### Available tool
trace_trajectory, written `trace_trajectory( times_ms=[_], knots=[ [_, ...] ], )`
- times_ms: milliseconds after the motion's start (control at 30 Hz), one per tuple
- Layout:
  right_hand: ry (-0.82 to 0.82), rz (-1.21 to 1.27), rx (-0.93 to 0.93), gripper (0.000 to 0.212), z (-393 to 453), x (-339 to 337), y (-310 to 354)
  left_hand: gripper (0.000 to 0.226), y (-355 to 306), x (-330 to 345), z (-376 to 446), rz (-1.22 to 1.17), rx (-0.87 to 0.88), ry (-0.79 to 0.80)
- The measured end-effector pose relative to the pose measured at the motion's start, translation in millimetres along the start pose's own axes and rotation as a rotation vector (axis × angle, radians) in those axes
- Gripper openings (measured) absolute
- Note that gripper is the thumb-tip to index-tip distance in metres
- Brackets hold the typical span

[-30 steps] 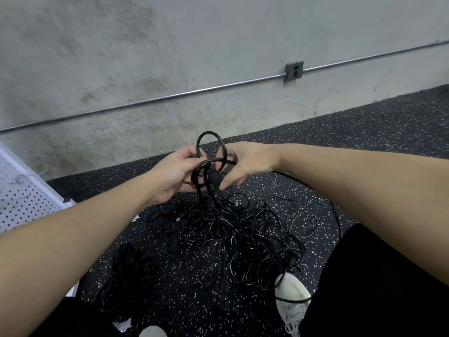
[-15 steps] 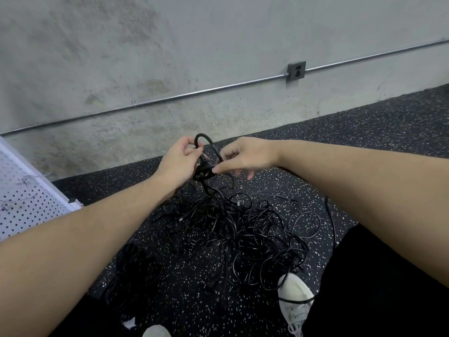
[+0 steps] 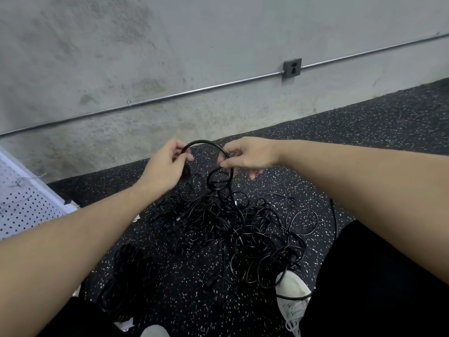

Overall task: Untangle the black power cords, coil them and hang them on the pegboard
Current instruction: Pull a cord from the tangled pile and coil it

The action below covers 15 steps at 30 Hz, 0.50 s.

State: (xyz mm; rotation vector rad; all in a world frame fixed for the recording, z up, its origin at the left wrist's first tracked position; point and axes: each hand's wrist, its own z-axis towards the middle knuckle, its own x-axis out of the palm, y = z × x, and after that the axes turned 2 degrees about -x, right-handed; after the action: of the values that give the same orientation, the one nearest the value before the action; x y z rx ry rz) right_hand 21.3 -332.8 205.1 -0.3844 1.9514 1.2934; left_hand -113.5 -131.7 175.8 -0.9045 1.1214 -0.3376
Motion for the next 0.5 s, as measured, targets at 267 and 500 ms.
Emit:
trace_trajectory(
  times_ms=[267,500],
  knots=[
    [0.029,-0.005,0.104,0.032,-2.8,-7.7,-7.4,0.025,1.7,0.3,-4.6,0.009,0.008,0.205],
    [-0.134,0.152,0.097,0.027,-3.2,-15.7,-18.6,0.029,8.3,-4.8,2.3,-0.158,-0.122,0.378]
  ],
)
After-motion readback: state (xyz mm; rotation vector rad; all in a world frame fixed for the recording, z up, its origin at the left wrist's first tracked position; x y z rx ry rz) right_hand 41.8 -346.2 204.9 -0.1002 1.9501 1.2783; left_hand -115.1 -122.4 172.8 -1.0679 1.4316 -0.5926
